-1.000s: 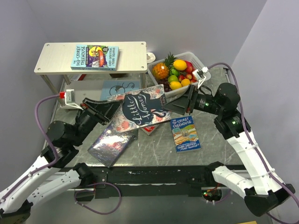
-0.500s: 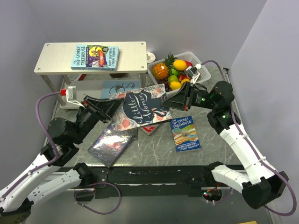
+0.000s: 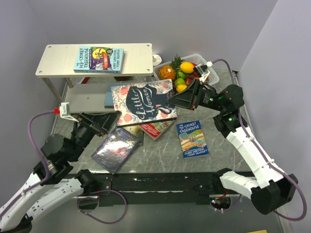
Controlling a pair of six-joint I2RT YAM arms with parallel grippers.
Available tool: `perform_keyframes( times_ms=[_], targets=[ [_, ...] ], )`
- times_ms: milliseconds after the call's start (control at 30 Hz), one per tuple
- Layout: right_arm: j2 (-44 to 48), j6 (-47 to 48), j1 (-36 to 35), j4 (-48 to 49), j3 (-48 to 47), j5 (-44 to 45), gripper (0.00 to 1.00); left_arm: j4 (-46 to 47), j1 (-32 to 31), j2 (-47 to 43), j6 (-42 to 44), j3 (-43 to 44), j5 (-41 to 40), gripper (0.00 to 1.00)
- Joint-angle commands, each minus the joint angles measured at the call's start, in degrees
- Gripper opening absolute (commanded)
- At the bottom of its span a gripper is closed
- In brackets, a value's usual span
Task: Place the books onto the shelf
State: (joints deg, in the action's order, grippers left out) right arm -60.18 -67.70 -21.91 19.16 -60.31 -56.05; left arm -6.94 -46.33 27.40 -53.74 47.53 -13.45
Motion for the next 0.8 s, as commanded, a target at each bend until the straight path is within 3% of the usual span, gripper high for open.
perform_keyframes(
  times_ms=[0,433,533,567,767],
  targets=[
    [-2.1,-7.8,0.3,14.5,-1.3,6.0,0.0,1.9,-0.1,-5.8,-3.6,-3.9,-0.8,0.96],
    [-4.9,-5.7,0.2,12.0,-4.0,5.3,0.0,13.7,-0.1,2.5,-2.5,-2.0,5.6,0.97],
    [-4.9,-5.2,0.2,11.3,-4.0,4.8,0.0,16.3,-0.1,4.2,-2.5,-2.0,8.1,0.76],
    [-4.9,-5.1,0.2,11.3,-4.0,4.8,0.0,16.3,-0.1,4.8,-2.3,-1.7,8.5,0.64],
    [-5.4,-3.6,0.3,9.8,-5.1,4.5,0.0,18.0,-0.1,6.3,-1.9,-1.0,8.4,0.32]
  ],
)
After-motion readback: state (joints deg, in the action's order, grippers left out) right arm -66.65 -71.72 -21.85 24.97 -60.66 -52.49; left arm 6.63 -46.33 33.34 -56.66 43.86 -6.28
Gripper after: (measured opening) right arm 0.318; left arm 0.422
